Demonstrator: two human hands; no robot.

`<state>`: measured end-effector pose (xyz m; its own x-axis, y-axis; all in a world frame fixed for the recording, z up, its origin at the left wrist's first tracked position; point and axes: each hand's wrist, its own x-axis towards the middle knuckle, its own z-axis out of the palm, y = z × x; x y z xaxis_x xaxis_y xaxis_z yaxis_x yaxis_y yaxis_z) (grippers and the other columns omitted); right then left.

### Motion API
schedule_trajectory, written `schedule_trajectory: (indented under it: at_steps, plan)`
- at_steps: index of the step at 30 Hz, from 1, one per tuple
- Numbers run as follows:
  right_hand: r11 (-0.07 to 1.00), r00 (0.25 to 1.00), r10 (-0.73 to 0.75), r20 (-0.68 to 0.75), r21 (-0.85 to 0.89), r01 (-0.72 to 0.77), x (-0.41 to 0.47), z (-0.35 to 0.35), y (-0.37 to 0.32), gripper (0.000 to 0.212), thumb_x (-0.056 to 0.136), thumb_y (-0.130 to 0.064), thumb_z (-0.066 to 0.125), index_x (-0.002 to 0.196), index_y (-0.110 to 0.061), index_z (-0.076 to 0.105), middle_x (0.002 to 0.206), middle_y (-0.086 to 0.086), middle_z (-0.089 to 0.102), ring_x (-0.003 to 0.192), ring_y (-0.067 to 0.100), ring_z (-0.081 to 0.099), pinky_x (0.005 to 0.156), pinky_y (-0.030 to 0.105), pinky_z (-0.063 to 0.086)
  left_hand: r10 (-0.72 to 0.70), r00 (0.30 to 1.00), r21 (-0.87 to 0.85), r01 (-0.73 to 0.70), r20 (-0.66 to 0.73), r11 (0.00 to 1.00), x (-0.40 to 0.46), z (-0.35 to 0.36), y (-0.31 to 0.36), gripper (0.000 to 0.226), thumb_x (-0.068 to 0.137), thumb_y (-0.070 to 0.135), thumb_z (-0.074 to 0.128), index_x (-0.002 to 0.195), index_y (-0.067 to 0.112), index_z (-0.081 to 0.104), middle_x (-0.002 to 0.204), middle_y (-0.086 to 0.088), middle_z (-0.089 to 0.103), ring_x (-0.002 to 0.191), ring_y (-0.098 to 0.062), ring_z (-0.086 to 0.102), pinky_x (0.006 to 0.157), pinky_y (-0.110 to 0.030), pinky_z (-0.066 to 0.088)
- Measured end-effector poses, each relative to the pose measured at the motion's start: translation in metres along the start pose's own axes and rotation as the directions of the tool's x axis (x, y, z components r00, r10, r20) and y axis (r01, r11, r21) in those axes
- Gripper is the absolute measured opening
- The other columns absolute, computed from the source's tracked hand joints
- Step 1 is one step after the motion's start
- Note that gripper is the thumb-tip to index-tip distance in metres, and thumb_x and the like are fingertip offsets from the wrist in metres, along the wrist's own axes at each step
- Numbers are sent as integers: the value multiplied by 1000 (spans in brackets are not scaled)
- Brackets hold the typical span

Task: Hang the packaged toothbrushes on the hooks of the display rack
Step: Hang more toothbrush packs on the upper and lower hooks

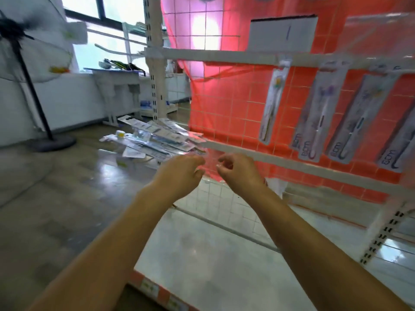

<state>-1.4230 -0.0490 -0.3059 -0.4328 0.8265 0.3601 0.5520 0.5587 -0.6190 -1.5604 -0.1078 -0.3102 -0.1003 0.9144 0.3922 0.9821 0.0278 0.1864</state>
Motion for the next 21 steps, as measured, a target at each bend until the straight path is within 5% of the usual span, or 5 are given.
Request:
schedule_trajectory:
  at_steps: [5,9,21]
  plan:
    - [996,997,-73,40,48,71,28,42,-21,21,91,-13,56,109,-10,66,103,11,65,87,21,61,81,36,54,-92,995,50,93,-26,994,3,-18,-46,32,96,32,46,125,24,55,119,-1,62,107,-19,57,87,-32,44]
    - [987,987,-157,37,45,155,52,65,-37,26,91,-10,55,114,-9,65,106,7,68,83,13,60,79,26,52,-160,983,22,163,-94,986,6,-25,-82,29,94,28,49,121,22,59,116,-1,63,102,-20,59,86,-34,45]
    - [957,915,-280,290,5,291,109,114,-49,49,87,-28,63,133,-18,49,136,4,49,121,21,45,99,33,39,-405,865,-30,416,-295,909,17,-7,-150,24,91,24,53,111,18,66,110,-4,65,94,-29,60,75,-37,47]
